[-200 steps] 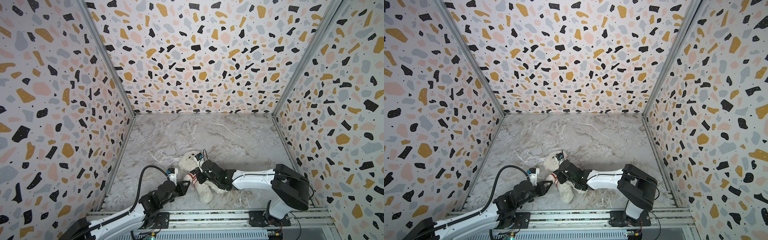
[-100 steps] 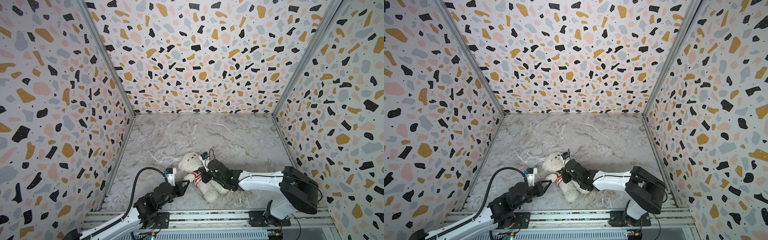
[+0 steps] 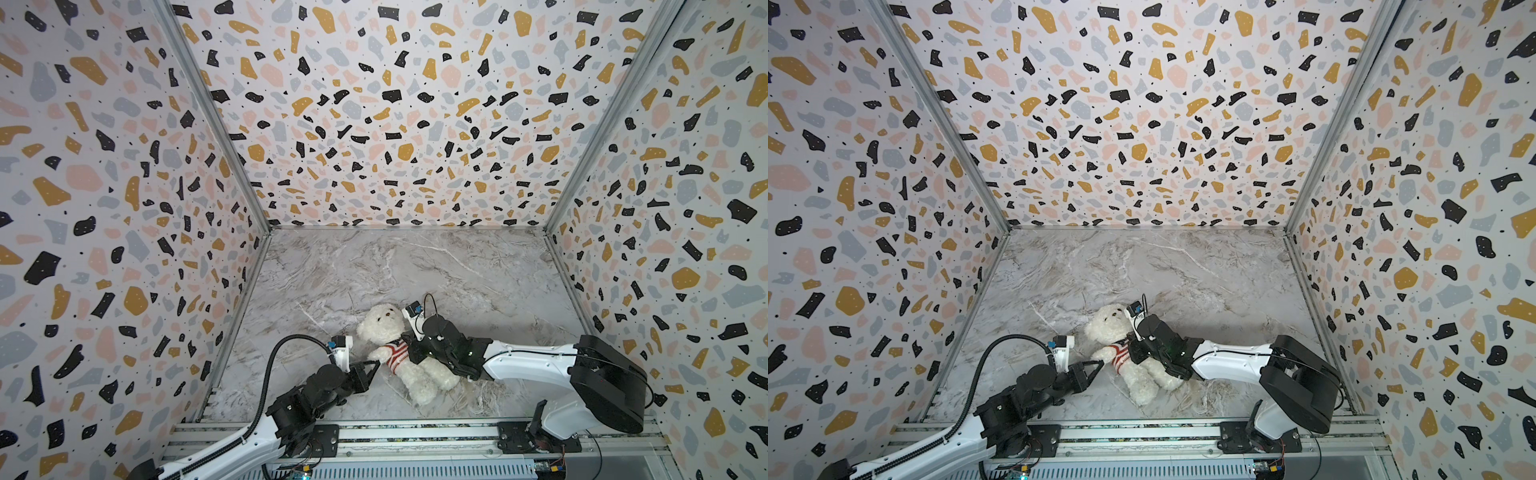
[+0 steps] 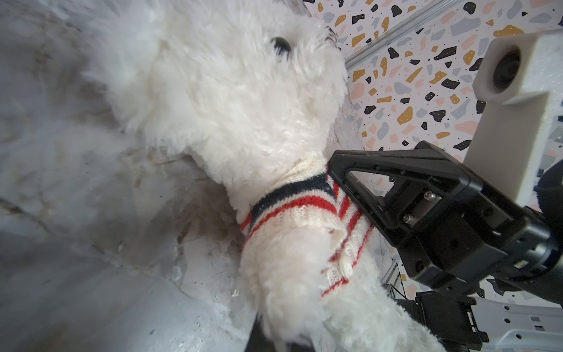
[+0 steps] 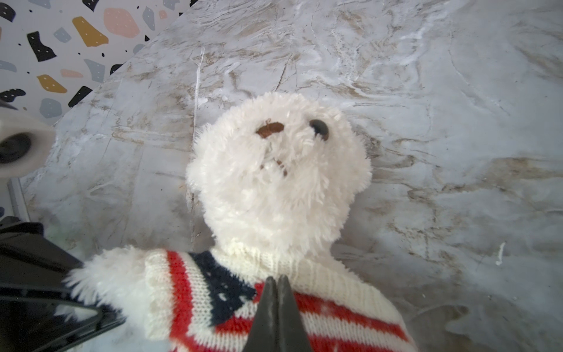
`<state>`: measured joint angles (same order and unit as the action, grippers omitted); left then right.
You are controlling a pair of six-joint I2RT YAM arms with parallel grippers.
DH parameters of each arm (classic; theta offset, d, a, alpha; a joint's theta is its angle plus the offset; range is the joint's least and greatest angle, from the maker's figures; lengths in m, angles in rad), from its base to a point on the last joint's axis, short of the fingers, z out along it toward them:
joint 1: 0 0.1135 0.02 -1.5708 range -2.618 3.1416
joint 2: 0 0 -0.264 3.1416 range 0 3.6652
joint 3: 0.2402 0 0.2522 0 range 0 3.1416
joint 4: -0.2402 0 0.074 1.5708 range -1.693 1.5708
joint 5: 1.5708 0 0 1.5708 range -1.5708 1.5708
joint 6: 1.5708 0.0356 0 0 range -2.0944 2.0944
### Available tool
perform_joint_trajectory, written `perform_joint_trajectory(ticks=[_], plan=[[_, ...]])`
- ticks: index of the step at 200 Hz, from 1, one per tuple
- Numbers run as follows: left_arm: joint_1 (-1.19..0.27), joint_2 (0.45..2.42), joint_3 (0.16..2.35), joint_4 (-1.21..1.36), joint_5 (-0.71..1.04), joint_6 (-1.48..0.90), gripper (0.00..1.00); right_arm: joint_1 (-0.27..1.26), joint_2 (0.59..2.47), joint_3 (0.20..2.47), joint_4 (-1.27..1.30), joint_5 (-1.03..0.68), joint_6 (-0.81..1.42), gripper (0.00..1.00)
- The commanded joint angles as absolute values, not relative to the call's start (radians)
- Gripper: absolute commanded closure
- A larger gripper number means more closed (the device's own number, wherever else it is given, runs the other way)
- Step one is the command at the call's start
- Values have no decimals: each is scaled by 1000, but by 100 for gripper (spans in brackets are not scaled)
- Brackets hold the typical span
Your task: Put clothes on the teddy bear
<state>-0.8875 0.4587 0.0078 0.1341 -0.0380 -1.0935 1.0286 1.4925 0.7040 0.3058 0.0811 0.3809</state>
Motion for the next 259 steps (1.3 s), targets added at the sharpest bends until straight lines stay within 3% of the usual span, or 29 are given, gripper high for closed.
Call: perform_joint_trajectory(ticks=[1, 77, 111, 135, 156, 176, 259], plan=[[-887, 460, -112, 150, -53, -1101, 100, 1033, 1444, 696, 299, 94, 299, 90], [-886, 457, -63, 184, 0, -1109, 100, 1099, 1369, 677, 278, -49, 233, 53], [-886, 451, -61, 196, 4, -1118, 100, 1127, 1423, 702, 218, -28, 236, 48], [-886, 448, -51, 194, 5, -1120, 100, 1132, 1457, 717, 172, 8, 238, 60], [-887, 442, -47, 185, 6, -1118, 100, 1132, 1457, 717, 151, 64, 248, 84], [-887, 420, -53, 166, 6, -1123, 100, 1125, 1441, 707, 134, 107, 263, 100], [-886, 252, -112, 28, 5, -1136, 100, 925, 1304, 565, 113, 134, 397, 100]])
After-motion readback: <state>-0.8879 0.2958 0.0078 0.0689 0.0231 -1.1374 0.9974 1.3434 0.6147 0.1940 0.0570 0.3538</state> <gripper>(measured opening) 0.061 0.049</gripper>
